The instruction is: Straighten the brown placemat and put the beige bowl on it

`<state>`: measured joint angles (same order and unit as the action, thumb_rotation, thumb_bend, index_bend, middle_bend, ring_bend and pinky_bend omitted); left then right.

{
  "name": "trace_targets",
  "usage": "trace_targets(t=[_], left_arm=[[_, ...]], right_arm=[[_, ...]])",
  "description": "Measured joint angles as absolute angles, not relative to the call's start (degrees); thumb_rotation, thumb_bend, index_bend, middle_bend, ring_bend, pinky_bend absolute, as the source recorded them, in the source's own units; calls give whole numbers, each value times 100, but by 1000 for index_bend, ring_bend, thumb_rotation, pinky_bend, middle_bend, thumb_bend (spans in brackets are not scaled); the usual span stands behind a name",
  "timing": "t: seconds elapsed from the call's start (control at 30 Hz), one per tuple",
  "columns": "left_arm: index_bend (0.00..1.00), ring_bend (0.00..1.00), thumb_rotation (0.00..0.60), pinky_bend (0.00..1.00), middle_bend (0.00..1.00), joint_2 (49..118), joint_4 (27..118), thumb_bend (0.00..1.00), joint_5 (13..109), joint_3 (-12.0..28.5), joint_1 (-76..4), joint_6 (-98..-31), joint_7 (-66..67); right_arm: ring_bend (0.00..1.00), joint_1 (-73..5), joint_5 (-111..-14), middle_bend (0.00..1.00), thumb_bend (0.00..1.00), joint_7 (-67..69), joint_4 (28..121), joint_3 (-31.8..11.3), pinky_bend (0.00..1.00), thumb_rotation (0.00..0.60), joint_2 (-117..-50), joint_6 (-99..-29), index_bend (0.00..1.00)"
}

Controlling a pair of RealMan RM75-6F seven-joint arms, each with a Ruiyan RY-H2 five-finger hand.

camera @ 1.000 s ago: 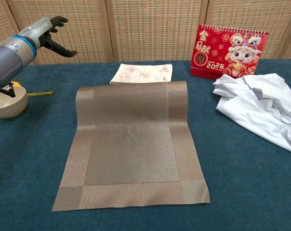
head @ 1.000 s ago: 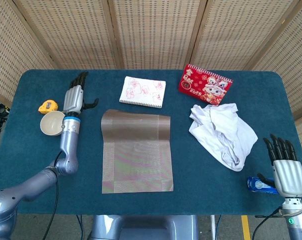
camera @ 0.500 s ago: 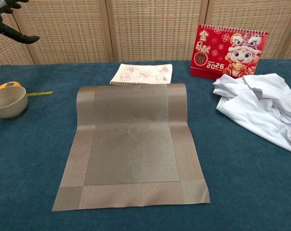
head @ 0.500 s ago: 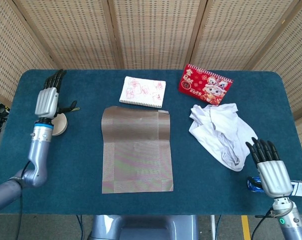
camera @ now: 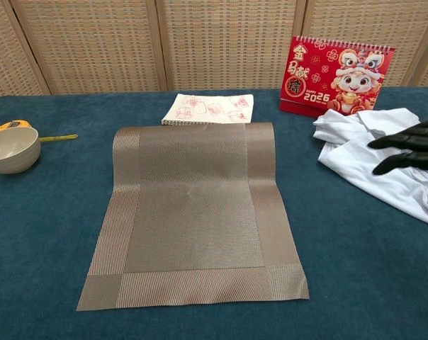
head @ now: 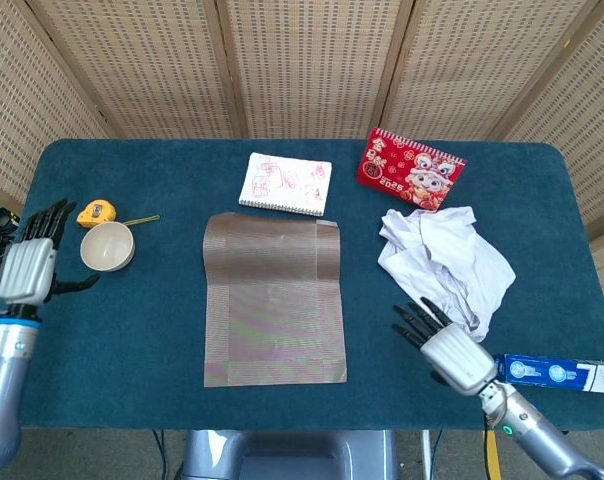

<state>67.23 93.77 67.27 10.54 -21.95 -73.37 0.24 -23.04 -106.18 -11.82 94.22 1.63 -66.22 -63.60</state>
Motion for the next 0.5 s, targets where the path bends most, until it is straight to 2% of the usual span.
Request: trace_targets(t=[0.2, 0.5], left_arm=[[0, 0, 600, 0, 0, 6459, 9880, 0, 6752, 889, -1782, -7834, 332], [0, 0, 600, 0, 0, 6469, 9876, 0, 6907, 812, -1743, -7725, 445]], right_arm=[[0, -2780, -10776, 0, 0, -1498, 9342, 241, 0, 600, -7142, -5506, 255], [0, -3271, -10404, 0, 17, -2231, 9324, 143, 0, 600, -8069, -4580, 280]])
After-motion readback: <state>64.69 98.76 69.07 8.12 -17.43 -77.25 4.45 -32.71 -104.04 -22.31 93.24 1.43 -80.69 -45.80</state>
